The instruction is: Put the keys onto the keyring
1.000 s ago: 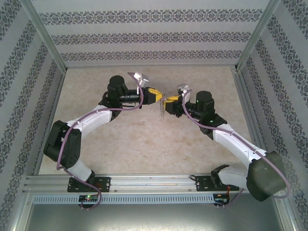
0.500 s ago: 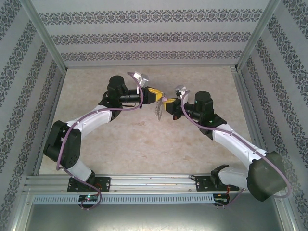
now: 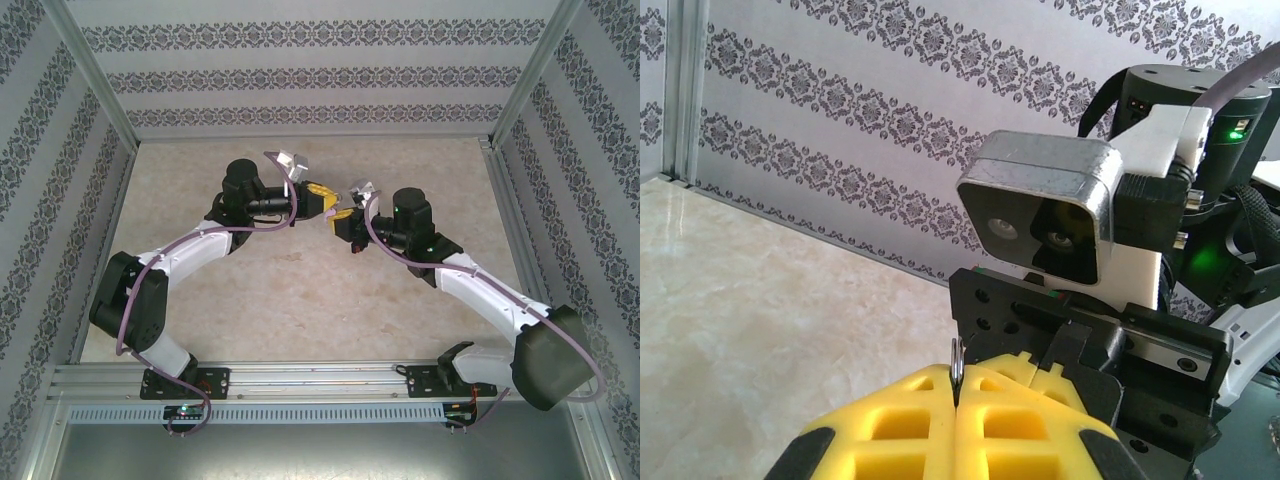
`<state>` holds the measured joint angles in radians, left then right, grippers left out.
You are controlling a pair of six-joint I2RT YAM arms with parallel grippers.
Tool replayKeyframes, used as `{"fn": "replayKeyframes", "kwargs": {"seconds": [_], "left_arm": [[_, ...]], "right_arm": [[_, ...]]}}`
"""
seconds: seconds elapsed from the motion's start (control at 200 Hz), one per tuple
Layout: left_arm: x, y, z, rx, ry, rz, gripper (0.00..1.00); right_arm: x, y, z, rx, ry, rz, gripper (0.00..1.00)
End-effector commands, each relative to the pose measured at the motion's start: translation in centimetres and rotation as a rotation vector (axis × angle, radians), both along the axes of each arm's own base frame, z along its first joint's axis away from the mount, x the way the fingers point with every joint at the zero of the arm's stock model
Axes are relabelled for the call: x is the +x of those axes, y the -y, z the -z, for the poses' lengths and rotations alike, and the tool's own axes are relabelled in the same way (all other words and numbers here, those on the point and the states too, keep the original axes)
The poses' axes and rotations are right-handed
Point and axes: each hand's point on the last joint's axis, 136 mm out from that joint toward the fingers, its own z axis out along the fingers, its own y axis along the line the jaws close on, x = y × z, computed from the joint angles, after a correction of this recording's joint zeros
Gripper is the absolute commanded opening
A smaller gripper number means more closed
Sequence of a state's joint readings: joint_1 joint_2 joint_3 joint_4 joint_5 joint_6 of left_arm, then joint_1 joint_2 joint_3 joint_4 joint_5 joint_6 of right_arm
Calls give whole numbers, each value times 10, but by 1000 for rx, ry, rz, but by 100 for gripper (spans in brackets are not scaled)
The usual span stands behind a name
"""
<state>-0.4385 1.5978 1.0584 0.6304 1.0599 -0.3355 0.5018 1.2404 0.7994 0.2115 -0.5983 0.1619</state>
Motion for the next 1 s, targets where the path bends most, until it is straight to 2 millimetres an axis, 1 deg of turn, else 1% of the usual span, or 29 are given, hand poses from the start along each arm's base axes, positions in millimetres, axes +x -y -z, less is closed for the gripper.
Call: {"fn": "replayKeyframes", "kwargs": {"seconds": [0.0, 0.26, 0.475, 0.555, 0.63, 0.66, 0.779, 0.864, 0.994], "left_arm": [[-9, 0, -33, -57, 108, -1, 0], [-8, -2, -36, -65, 115, -19, 0], [-7, -3, -38, -105, 112, -48, 0], [-7, -3, -39, -126, 111, -57, 0], [-6, -4, -39, -143, 106, -74, 0], [-5, -4, -39, -149, 105, -84, 0], [-2, -7, -39, -173, 106, -122, 0], [0, -9, -40, -181, 109, -144, 0], [1, -10, -40, -187, 106, -162, 0]], "right_arm": [[-9, -7, -2, -15, 12, -49, 0], [-3, 1, -9, -1, 27, -7, 0], [-4, -6, -8, 19, 9, -32, 0], [-5, -7, -5, 17, 1, -36, 15], [-6, -3, -3, 12, 2, -22, 30], [-6, -1, -2, 11, 0, -12, 34], [-9, 12, -2, 41, -4, 30, 42], [-11, 22, -4, 71, 3, 60, 44], [-13, 39, -14, 120, 22, 119, 47]]}}
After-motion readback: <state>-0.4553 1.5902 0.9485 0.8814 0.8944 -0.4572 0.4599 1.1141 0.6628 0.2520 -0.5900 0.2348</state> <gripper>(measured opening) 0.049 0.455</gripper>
